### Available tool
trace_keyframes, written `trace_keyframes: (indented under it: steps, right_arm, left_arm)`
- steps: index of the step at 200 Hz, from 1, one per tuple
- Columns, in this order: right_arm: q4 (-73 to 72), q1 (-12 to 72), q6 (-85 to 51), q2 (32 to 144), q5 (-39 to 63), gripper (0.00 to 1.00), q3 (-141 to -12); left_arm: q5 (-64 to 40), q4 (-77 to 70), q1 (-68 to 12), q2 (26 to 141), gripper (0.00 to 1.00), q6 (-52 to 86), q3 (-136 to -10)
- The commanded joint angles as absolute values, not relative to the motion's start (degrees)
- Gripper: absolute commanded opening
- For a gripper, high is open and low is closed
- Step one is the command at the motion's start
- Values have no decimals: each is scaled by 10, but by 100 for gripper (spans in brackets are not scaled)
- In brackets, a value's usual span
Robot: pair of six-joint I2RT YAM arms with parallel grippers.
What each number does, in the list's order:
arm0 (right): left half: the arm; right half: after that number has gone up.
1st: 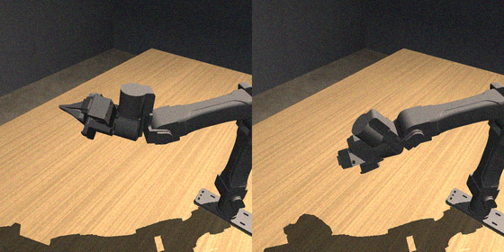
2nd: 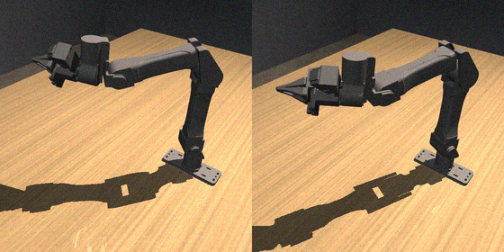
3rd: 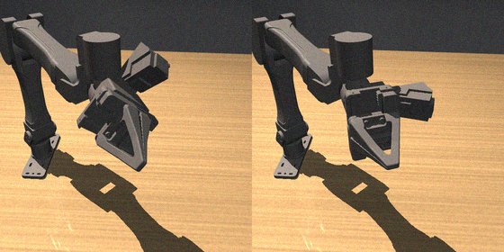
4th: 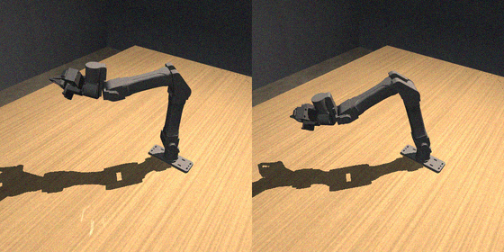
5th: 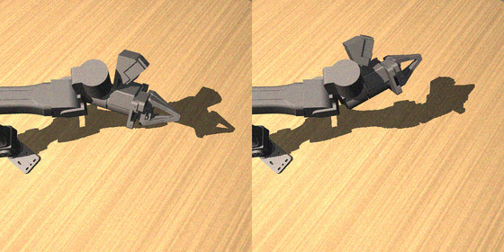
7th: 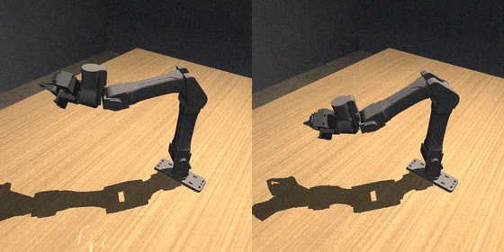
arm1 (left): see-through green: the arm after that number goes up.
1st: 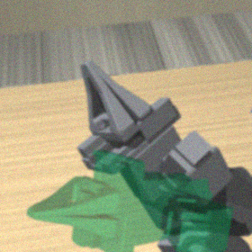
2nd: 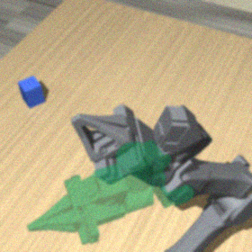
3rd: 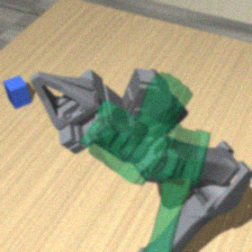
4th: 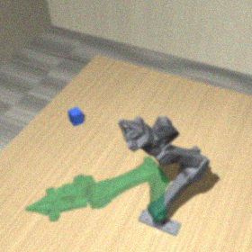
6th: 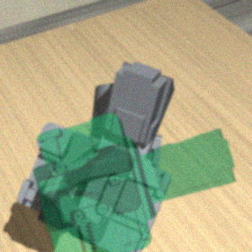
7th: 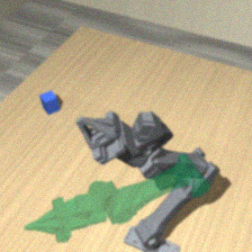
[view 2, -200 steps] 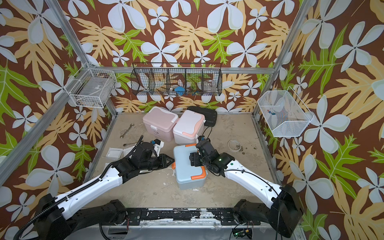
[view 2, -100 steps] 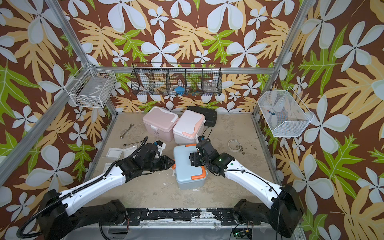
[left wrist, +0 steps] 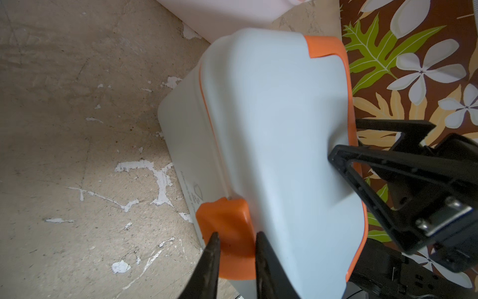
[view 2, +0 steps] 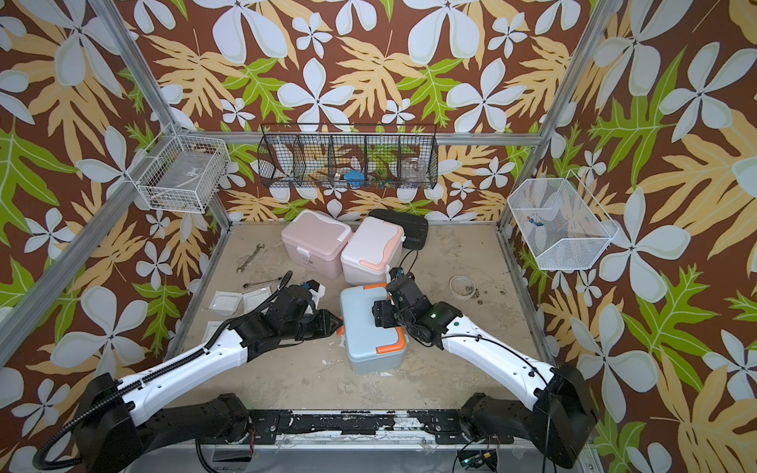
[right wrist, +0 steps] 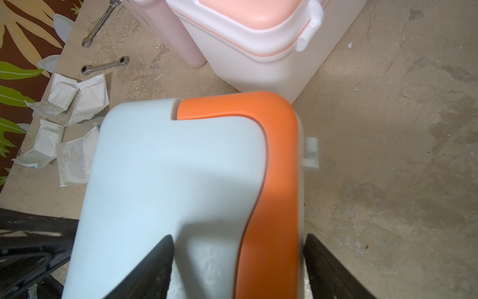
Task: Open first aid kits and take out gauze
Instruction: Fasten the fastener of the first aid kit.
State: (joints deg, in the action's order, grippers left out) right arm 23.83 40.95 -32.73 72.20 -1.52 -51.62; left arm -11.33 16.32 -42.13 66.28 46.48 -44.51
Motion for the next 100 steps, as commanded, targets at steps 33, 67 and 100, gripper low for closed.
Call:
trace_keyframes:
  steps: [33, 67, 100]
  right_arm:
    - [366, 412, -309, 731, 9, 77, -507]
    - [364, 412, -310, 729, 13, 77, -505]
    - [361, 412, -312, 730, 18, 77, -504]
  left_arm:
    - [-148, 99, -421, 659, 36, 495, -419]
    - [-170, 49, -422, 655, 40, 518, -395]
    - [-189, 2, -422, 653, 41, 539, -376]
